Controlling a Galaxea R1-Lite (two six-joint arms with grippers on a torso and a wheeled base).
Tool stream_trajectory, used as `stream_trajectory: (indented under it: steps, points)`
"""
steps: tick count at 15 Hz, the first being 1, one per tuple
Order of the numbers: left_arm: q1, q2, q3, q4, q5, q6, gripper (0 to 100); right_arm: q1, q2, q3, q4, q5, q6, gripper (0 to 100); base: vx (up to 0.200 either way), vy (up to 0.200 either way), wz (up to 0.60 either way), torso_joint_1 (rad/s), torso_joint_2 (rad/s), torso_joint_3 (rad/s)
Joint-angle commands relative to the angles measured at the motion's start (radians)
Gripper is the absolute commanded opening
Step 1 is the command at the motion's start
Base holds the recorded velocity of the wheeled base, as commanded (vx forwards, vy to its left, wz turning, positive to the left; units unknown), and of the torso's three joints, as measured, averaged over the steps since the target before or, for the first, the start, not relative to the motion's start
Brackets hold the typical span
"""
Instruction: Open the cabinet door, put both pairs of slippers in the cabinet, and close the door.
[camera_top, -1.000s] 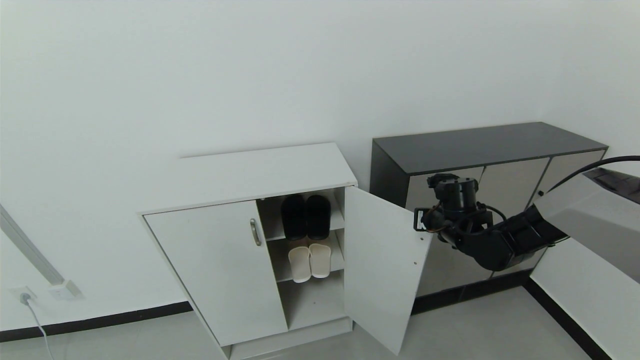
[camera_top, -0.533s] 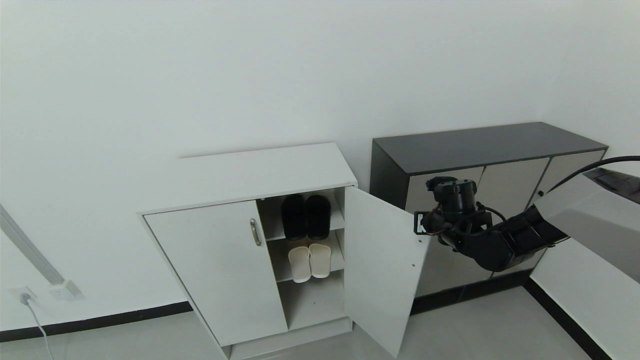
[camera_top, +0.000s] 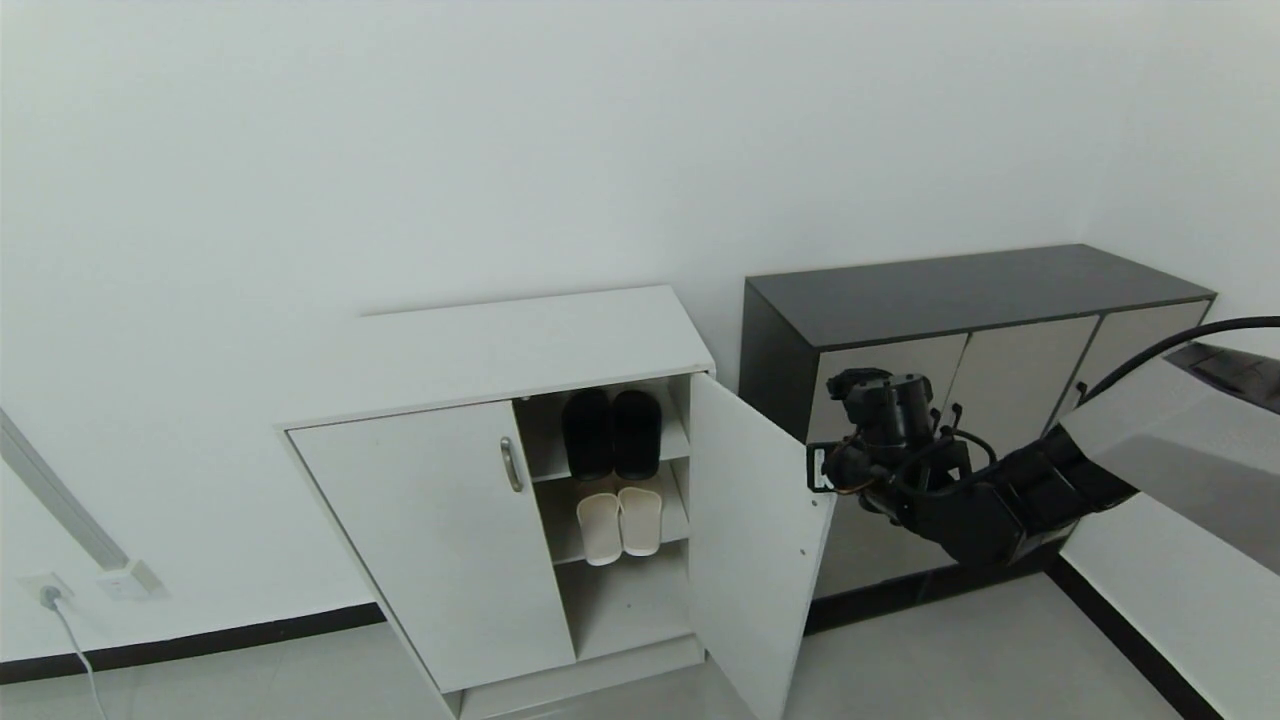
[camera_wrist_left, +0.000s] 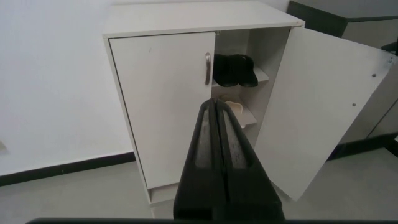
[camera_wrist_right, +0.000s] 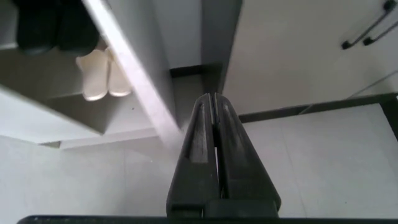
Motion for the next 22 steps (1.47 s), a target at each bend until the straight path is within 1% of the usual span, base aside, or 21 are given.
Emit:
stream_trajectory:
  steps: [1, 4, 5, 6, 10, 15, 18, 22]
  points:
    - [0.0, 0.001, 0.0, -0.002, 0.0, 0.0, 0, 0.057, -0.031, 0.037, -0.002, 0.001, 0.001, 0, 0.0, 0.0, 0.0, 0.0, 0.0, 0.0]
    - [0.0, 0.001, 0.0, -0.002, 0.0, 0.0, 0, 0.127, -0.059, 0.076, -0.002, 0.001, 0.019, 0, 0.0, 0.0, 0.0, 0.0, 0.0, 0.0]
    - [0.0, 0.001, 0.0, 0.0, 0.0, 0.0, 0, 0.172, -0.08, 0.1, -0.004, -0.001, 0.021, 0, 0.0, 0.0, 0.0, 0.0, 0.0, 0.0]
    - [0.0, 0.001, 0.0, 0.0, 0.0, 0.0, 0, 0.196, -0.099, 0.115, -0.004, 0.001, 0.021, 0, 0.0, 0.0, 0.0, 0.0, 0.0, 0.0]
    - [0.0, 0.001, 0.0, 0.0, 0.0, -0.003, 0, 0.275, -0.151, 0.156, -0.004, 0.002, 0.049, 0, 0.0, 0.0, 0.0, 0.0, 0.0, 0.0]
    - [0.0, 0.001, 0.0, -0.002, 0.0, -0.003, 0, 0.284, -0.163, 0.193, -0.039, 0.017, 0.036, 0, 0.0, 0.0, 0.0, 0.0, 0.0, 0.0]
    - [0.0, 0.001, 0.0, 0.0, 0.0, -0.003, 0, 0.285, -0.159, 0.196, -0.038, 0.017, 0.032, 0, 0.0, 0.0, 0.0, 0.0, 0.0, 0.0]
    - [0.0, 0.001, 0.0, 0.0, 0.0, -0.003, 0, 0.288, -0.16, 0.213, -0.041, 0.017, 0.009, 0, 0.0, 0.0, 0.6, -0.002, 0.0, 0.004]
